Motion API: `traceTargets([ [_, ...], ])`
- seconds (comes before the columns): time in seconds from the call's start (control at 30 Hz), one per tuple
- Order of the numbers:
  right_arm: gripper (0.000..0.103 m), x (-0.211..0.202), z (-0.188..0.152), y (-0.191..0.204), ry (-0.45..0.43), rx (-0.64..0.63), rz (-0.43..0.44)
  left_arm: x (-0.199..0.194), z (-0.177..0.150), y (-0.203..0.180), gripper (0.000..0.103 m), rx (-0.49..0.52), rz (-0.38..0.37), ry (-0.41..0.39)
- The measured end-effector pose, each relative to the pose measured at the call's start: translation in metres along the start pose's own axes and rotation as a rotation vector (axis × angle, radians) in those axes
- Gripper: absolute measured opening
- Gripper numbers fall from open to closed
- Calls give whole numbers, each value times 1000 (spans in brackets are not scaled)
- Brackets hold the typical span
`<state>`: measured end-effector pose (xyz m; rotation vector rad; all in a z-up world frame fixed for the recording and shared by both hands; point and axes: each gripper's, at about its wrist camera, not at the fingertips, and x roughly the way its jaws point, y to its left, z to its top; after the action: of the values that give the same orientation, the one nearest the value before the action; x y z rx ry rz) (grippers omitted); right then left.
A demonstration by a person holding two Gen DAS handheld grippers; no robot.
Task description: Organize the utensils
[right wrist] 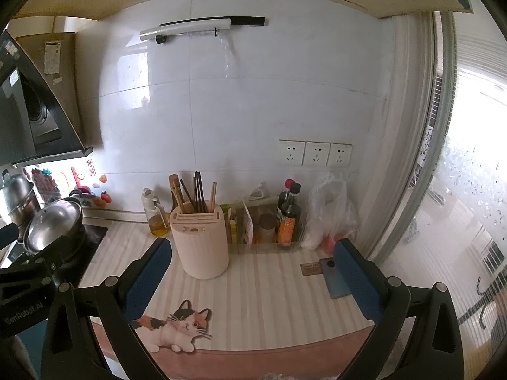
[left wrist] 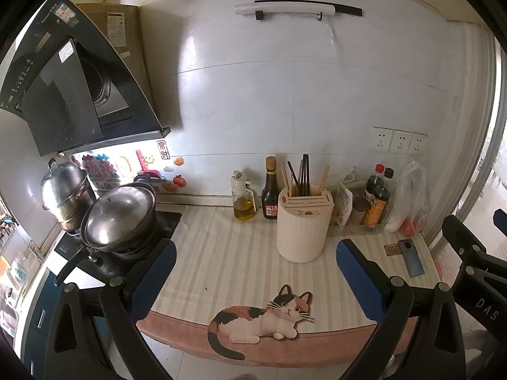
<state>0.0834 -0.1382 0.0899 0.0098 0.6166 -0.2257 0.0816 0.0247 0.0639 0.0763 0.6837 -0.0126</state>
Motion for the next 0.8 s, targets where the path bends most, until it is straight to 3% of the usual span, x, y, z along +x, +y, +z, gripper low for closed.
traceTargets([
  [0.8,103,-6,4,4,1,-14,6,-5,-3,3,103,-1,-1,-2],
])
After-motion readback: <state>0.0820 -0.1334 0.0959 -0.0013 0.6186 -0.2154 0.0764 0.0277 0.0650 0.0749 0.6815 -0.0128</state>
